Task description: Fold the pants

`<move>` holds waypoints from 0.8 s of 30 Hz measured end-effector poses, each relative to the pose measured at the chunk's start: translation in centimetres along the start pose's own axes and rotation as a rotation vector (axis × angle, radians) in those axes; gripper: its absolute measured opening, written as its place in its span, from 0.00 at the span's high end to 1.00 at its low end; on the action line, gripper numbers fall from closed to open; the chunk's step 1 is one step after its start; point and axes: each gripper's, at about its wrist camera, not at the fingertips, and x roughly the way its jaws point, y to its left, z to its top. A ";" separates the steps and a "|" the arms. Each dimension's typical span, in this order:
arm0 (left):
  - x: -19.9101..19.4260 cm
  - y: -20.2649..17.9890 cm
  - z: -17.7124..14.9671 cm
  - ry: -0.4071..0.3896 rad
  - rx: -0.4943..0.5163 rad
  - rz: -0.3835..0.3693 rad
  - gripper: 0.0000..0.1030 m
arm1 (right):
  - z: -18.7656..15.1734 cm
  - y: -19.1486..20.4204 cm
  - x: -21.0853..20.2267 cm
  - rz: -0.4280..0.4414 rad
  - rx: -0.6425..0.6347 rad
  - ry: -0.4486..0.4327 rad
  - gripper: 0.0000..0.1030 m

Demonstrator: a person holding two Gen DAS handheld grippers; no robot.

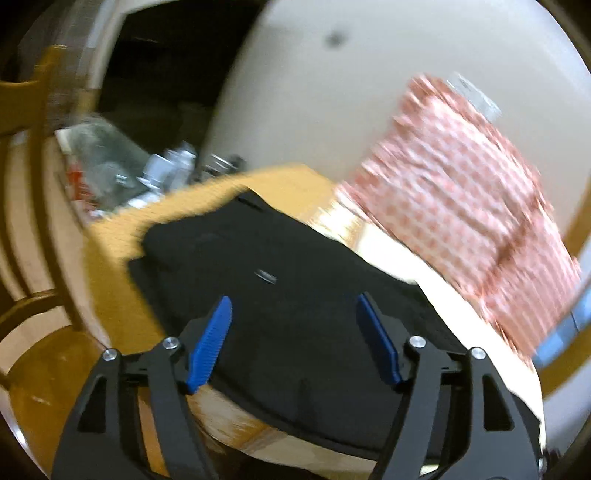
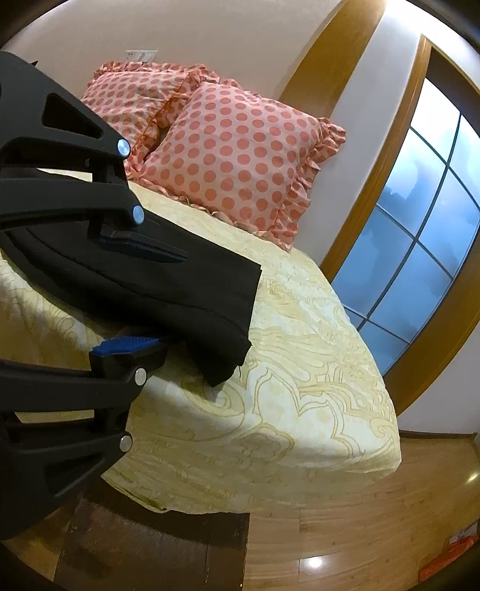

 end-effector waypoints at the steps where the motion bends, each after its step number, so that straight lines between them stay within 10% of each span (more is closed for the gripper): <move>1: 0.6 -0.5 -0.3 0.022 0.014 -0.011 0.28 | -0.1 -0.1 0.1 -0.008 -0.002 0.005 0.78; 7: 4.6 -1.8 -2.9 0.164 0.076 -0.027 0.21 | -0.4 0.5 -0.1 -0.008 -0.035 0.000 0.92; 14: 4.8 -2.4 -4.0 0.140 0.164 -0.028 0.10 | -2.2 10.1 -0.9 0.122 -0.286 -0.016 0.93; 24: 5.0 -2.8 -4.2 0.115 0.168 -0.047 0.03 | -19.7 28.6 3.1 0.600 -0.644 0.439 0.93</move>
